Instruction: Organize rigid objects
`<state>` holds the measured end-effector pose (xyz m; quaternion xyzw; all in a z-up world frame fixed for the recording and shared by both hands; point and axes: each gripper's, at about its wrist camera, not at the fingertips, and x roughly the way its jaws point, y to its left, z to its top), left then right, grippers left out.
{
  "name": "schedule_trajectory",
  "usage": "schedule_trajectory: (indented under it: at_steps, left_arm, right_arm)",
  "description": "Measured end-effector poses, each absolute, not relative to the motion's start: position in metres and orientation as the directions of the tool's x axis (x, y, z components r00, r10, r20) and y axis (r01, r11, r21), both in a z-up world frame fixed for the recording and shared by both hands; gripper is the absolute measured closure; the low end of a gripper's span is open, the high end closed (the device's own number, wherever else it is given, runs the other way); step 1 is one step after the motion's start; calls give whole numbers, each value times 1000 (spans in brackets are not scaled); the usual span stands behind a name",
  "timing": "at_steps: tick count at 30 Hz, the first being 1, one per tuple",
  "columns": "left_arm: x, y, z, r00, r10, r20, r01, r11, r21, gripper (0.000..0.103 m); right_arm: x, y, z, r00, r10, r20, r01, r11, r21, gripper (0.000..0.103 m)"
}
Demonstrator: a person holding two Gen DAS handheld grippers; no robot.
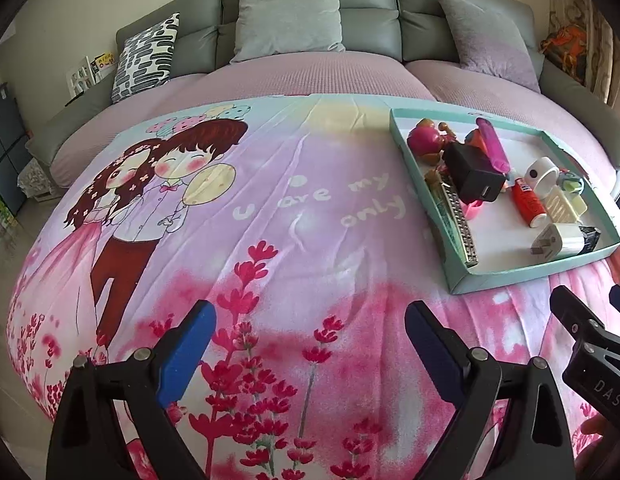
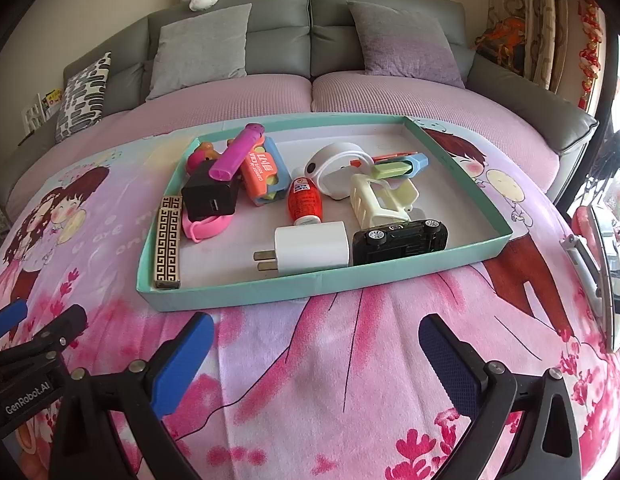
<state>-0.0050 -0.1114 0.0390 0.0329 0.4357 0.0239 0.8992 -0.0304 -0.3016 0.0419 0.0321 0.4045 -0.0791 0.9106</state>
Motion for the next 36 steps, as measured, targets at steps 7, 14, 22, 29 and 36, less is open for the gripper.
schedule_trajectory:
  at_steps: [7,14,22,29,36]
  left_arm:
    - [-4,-109,38,614,69,-786,-19,997,73,7]
    - [-4,-112,38,617,73,-784,-10,996,85,7]
    - [-3,-112,36,609,94,-787,-26,995,99,7]
    - [-3,-112,35,605,100,-790,-29,994,104,7]
    - [-3,-113,34,602,111,-791,-28,993,118,7]
  right_arm:
    - [-30,-302,41,658,-119,-744,173,985,-4,0]
    - [-30,-302,42,658,-120,-743,173,985,-6,0]
    - [-30,-302,41,658,-121,-743,174,985,-7,0]
    - [-30,-302,41,655,-121,-746,175,985,-5,0]
    - [-30,-302,41,655,-118,-746,175,985,-2,0]
